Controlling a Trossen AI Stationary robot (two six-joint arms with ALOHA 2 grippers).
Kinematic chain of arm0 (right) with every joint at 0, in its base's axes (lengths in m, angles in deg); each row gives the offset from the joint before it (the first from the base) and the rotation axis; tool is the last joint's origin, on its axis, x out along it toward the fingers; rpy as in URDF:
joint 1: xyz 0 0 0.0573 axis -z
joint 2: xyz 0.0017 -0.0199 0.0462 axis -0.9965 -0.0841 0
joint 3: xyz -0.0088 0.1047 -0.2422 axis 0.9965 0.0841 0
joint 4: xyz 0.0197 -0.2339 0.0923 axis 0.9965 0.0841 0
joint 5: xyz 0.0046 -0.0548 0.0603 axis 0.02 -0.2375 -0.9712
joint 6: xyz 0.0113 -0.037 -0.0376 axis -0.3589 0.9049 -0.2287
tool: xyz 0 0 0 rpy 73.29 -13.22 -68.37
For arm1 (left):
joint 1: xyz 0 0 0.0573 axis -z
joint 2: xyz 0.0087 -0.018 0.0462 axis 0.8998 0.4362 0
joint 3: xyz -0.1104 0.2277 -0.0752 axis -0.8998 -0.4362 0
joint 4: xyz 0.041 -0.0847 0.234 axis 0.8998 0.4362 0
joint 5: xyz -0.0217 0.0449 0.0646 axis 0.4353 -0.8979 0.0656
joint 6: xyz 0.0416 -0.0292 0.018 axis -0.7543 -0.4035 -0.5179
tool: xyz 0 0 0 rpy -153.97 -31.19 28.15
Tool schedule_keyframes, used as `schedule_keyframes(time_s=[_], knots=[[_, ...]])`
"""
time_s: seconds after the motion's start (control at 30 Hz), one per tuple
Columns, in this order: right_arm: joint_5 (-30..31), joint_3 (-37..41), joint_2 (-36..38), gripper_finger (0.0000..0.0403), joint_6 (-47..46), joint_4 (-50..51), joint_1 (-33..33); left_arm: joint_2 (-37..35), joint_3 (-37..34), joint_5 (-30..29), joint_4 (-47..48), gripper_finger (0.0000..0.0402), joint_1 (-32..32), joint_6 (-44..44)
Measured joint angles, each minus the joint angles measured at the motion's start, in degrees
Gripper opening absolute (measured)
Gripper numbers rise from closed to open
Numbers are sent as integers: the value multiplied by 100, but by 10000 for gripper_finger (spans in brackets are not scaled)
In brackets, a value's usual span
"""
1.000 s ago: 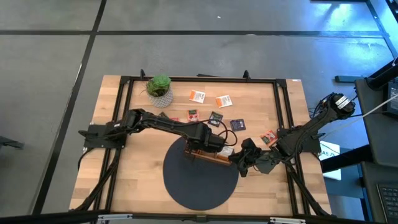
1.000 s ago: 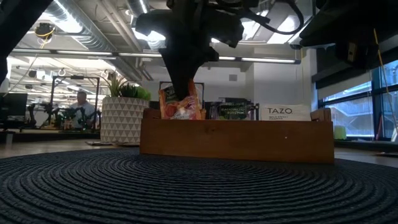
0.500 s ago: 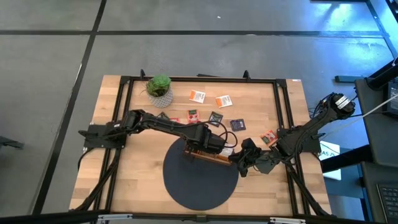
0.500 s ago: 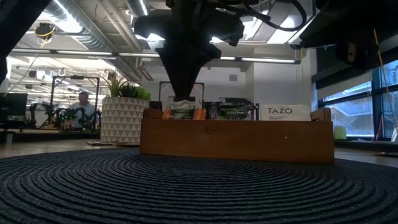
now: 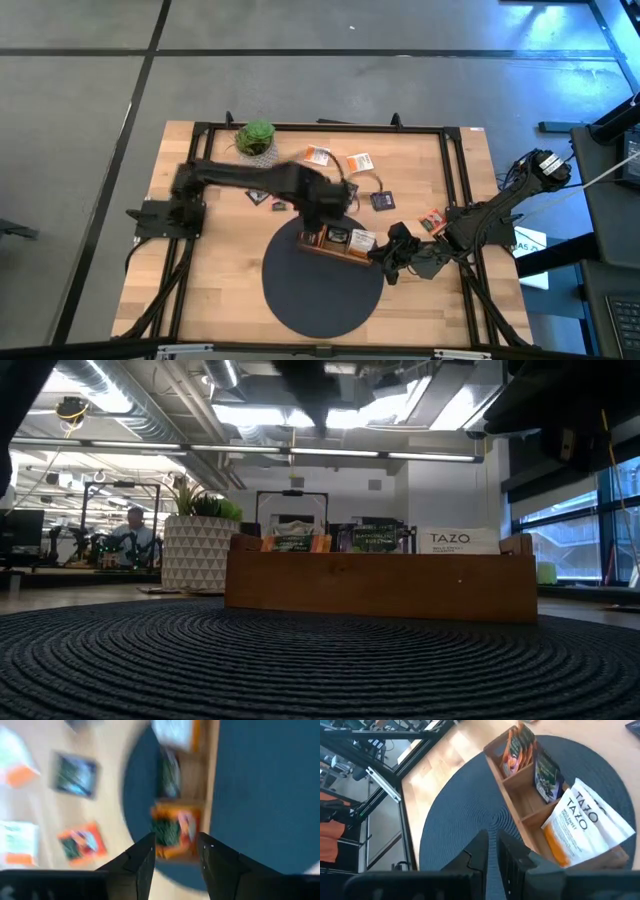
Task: Pick & Place Tea
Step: Put the right orange tea bag into the left slot of the wooden organizer
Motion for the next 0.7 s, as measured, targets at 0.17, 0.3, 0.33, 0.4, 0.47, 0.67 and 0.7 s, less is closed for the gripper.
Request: schedule_keyframes(time_s=[0.17, 0.3, 0.33, 0.4, 0.47, 0.67, 0.7], knots=[[-38, -156, 347, 42, 469, 245, 100, -1135, -775, -78, -1428, 137, -45, 325], [-37, -903, 554, 42, 825, 1381, 254, -2119, -2067, 93, -2889, 139, 36, 520], [-39, -1158, 553, 42, 851, 1816, 305, -2368, -2493, 211, -3361, 140, 52, 596], [-44, -1658, 550, 42, 671, 2851, 445, -2827, -3318, 534, -4230, 141, 72, 751], [-61, -2097, 550, 42, 194, 4002, 614, -3236, -4138, 824, -5254, 141, 91, 945], [-1103, -2830, 555, 42, -1464, 7021, 1230, -4058, -5868, 1043, -7442, 137, 287, 1264], [-1165, -2825, 550, 42, -1524, 7237, 1289, -4121, -6034, 1049, -7659, 137, 318, 1347]])
